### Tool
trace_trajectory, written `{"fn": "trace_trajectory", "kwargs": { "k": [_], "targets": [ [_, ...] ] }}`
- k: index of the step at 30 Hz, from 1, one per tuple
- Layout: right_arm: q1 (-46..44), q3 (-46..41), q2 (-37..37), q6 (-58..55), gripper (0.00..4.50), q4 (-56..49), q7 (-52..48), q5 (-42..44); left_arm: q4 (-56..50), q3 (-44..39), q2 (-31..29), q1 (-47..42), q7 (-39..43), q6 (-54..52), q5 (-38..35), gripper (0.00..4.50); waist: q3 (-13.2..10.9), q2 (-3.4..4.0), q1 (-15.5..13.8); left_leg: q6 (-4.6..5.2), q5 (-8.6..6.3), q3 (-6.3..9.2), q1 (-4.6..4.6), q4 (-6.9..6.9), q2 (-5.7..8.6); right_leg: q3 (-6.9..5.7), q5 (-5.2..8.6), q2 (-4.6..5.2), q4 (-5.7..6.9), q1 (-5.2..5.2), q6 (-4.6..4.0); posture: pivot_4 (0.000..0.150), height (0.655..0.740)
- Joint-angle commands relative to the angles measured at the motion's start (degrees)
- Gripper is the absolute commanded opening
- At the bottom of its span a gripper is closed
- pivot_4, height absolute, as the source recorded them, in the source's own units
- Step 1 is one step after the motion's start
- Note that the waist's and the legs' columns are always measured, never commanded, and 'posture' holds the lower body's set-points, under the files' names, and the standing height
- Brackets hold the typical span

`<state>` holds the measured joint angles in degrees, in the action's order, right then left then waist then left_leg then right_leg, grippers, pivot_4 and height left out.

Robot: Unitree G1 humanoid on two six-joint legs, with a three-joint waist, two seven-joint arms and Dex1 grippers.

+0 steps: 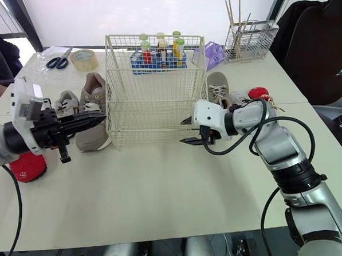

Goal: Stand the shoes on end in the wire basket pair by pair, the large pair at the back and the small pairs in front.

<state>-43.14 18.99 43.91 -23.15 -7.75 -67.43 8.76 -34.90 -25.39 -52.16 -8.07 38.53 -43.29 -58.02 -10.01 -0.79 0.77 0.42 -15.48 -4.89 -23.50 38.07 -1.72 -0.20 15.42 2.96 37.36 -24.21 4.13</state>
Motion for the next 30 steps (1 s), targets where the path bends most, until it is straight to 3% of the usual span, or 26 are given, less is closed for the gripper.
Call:
{"fn": "trace_trajectory", "kwargs": {
  "k": [1, 13, 30],
  "targets": [
    [-0.3, -0.3, -0.3, -0.2, 0.17, -2.8, -0.2, -0.7, -0.8, -1.2, -0.3, -0.7, -0.4, 0.6, -0.4, 0.0, 0.0, 0.0, 0.0, 0.0, 0.0, 0.0, 0.0, 0.0, 0.0, 0.0, 0.0, 0.0, 0.0, 0.0, 0.0, 0.15, 0.74],
    [-0.1, -0.6, -0.2, 4.0, 0.07, -4.8, -3.2, -0.8, 0.1, 0.3, -0.2, -2.5, -0.2, 0.7, -0.1, 0.0, 0.0, -0.01, 0.1, -0.01, 0.0, 0.0, 0.0, 0.0, 0.0, -0.02, -0.01, -0.02, 0.01, 0.0, 0.0, 0.15, 0.74],
    [-3.6, -0.4, -2.2, 16.8, 0.07, 6.2, -9.0, -2.7, 0.2, 1.5, -0.2, -4.2, -0.5, 0.5, -0.2, 0.0, 0.0, 0.0, 0.3, -0.02, 0.01, 0.0, 0.01, 0.01, -0.01, -0.01, -0.01, -0.07, 0.05, -0.01, 0.01, 0.15, 0.74]
  ]
}}
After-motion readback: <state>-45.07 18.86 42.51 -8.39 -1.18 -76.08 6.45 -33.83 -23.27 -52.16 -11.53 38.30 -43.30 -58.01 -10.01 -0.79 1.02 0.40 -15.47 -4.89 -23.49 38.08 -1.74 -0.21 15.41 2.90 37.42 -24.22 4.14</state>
